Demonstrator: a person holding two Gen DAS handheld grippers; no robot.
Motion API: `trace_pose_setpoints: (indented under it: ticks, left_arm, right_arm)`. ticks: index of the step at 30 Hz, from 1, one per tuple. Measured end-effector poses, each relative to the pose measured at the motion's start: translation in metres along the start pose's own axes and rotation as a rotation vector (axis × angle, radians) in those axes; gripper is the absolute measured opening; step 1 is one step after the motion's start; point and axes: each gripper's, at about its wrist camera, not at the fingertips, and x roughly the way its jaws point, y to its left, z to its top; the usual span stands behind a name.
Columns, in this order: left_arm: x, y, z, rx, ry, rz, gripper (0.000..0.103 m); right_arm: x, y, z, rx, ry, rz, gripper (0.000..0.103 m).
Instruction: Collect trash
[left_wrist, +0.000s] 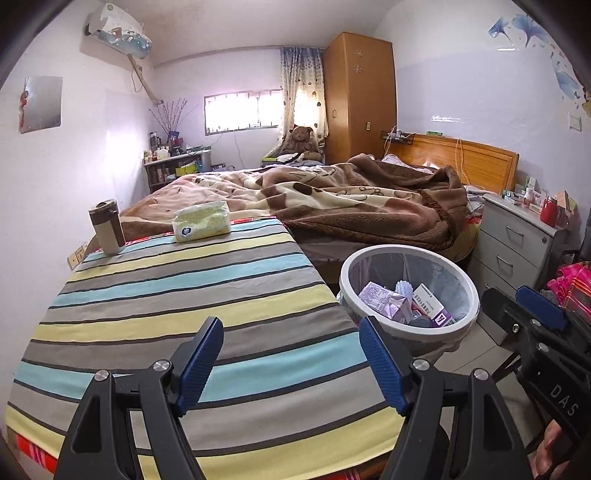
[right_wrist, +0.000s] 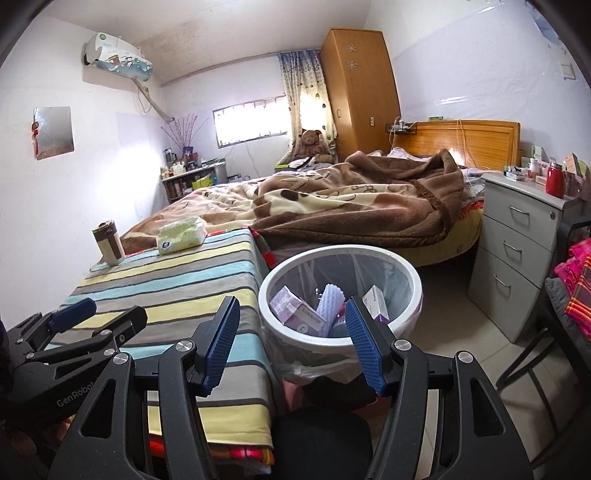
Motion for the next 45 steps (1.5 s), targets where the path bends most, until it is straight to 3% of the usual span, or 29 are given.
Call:
trace_pose_setpoints:
  ticks: [45]
  left_arm:
    - [-0.0025,-0.0031,-0.0034,-0.009,-0.006,-0.007,0.076]
  right_arm:
    - [-0.0070,0.0021,-0.0043,0.011,-0.001,-0.005,0.061]
